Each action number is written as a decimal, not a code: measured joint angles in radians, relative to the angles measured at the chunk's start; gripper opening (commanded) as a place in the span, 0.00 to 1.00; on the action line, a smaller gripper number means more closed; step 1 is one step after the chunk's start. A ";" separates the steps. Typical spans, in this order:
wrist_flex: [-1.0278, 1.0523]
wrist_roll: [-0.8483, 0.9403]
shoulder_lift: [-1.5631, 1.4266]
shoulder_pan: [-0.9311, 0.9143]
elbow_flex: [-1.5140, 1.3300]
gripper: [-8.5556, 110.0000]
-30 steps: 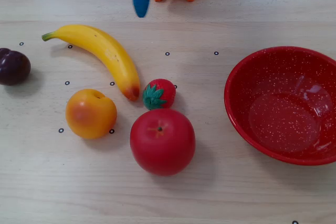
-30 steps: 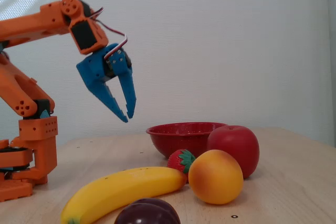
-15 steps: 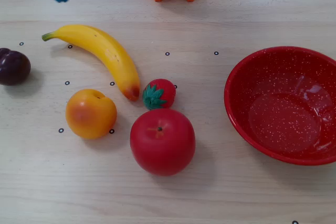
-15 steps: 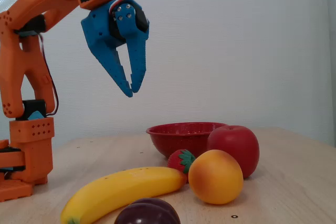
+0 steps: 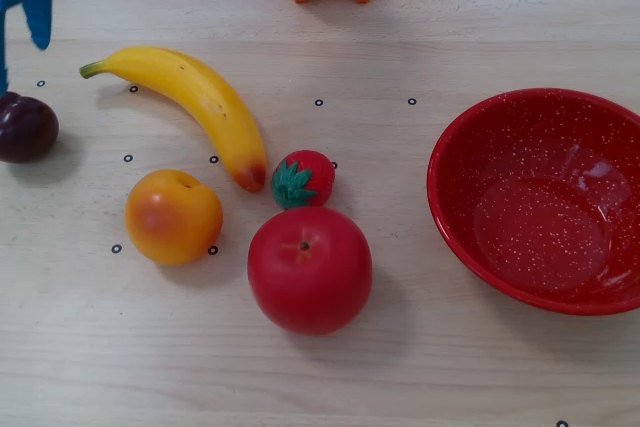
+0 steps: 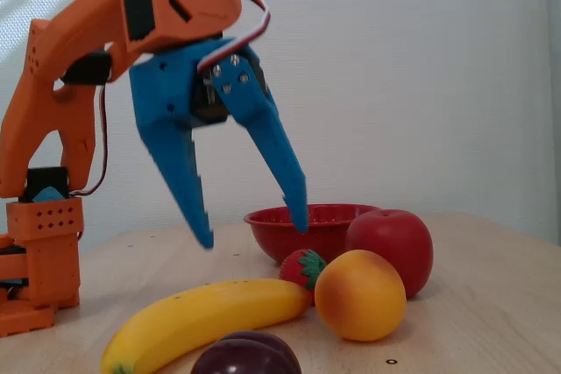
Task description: Put the plum in the red bowl.
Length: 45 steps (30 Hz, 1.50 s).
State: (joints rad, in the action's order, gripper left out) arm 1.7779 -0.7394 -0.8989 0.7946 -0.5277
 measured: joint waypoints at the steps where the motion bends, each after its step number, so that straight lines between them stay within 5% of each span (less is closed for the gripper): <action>1: 0.000 -0.011 0.032 0.006 0.026 0.38; 11: 0.020 -0.141 0.591 0.089 0.778 0.40; 26: 0.020 -0.126 0.158 0.098 0.169 0.40; 45: 0.020 -0.160 0.100 0.086 0.075 0.43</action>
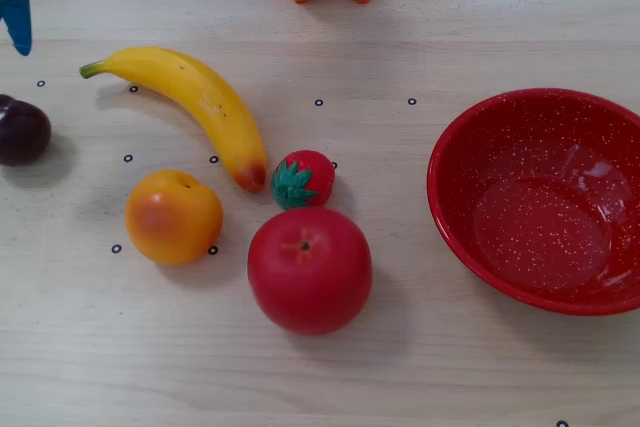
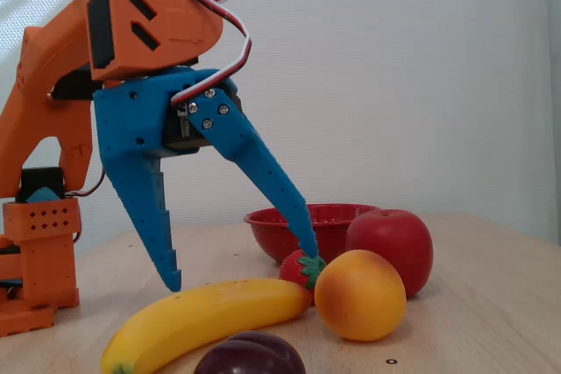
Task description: Put the plum in the red bowl.
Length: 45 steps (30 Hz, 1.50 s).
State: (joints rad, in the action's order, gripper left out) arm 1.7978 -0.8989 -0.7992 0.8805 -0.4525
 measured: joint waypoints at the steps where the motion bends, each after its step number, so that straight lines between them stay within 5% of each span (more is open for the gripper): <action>1: 0.000 0.014 0.002 0.000 0.000 0.43; 11: 0.000 0.161 0.075 0.000 0.000 0.42; 45: -0.115 0.161 0.227 0.020 0.049 0.44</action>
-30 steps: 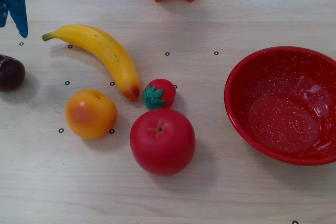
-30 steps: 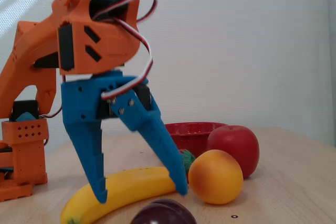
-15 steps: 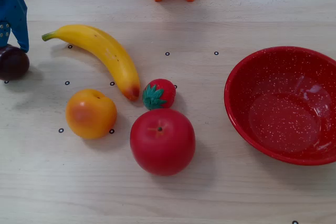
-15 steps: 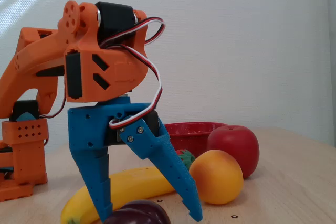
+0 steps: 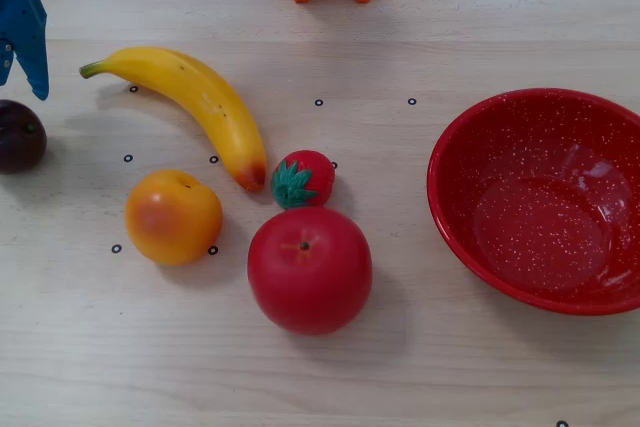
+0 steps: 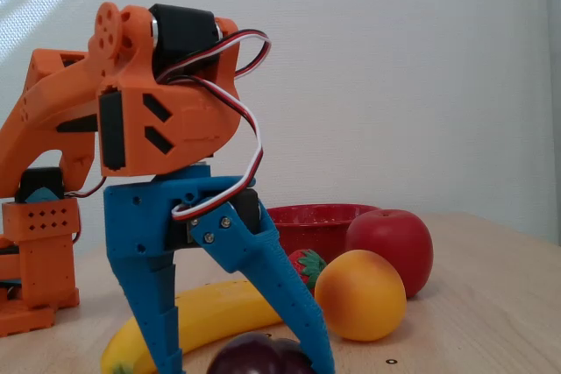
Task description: Put the plum in the red bowl.
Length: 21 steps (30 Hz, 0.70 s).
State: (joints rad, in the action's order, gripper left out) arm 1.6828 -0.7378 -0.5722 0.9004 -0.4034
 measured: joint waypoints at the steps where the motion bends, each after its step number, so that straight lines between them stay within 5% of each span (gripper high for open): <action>1: 0.005 0.000 0.000 0.002 0.000 0.44; 21: -0.098 -0.002 0.029 0.002 -0.006 0.41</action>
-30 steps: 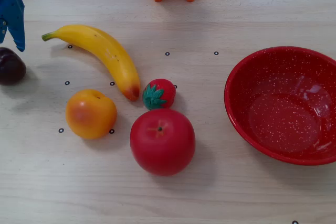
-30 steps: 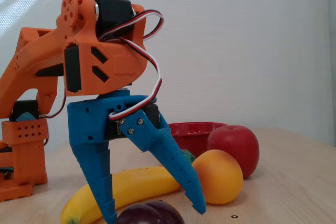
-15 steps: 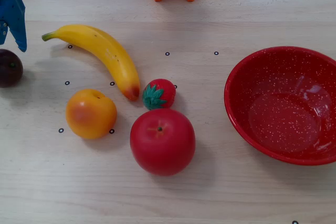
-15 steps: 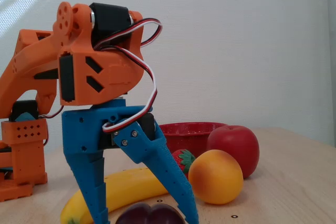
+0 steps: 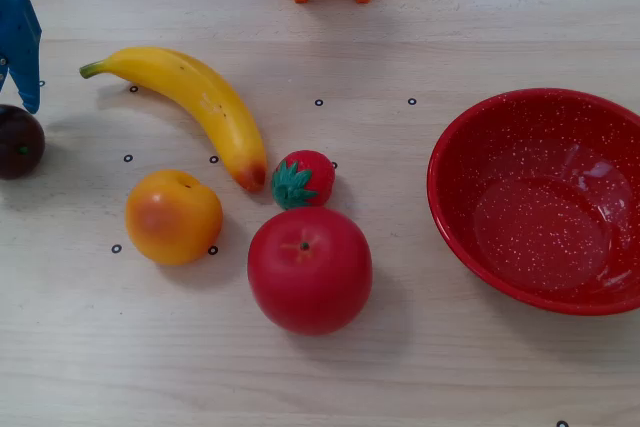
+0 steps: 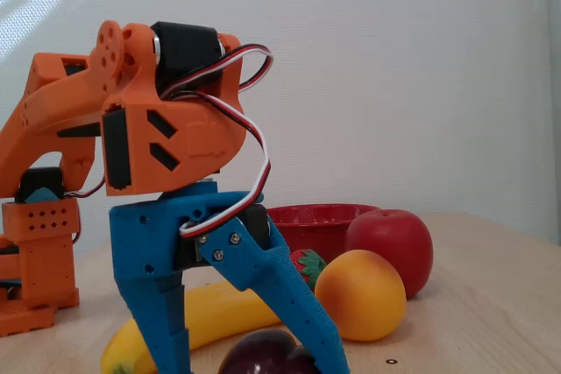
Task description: Put the plum in the red bowl.
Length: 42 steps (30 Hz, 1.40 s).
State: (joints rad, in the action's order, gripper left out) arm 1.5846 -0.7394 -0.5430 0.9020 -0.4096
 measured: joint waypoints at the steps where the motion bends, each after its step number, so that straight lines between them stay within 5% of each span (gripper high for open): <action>1: 0.000 0.000 0.000 0.002 0.000 0.39; 7: 0.000 -0.035 0.000 0.002 0.002 0.28; 12: 0.000 -0.071 0.000 0.000 0.002 0.07; 30: 0.202 -0.046 -0.153 -0.020 0.089 0.07; 42: 0.209 0.169 -0.672 -0.368 -0.028 0.07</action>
State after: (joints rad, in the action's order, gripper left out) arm 1.7932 -0.5706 -1.2149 0.5338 -0.4372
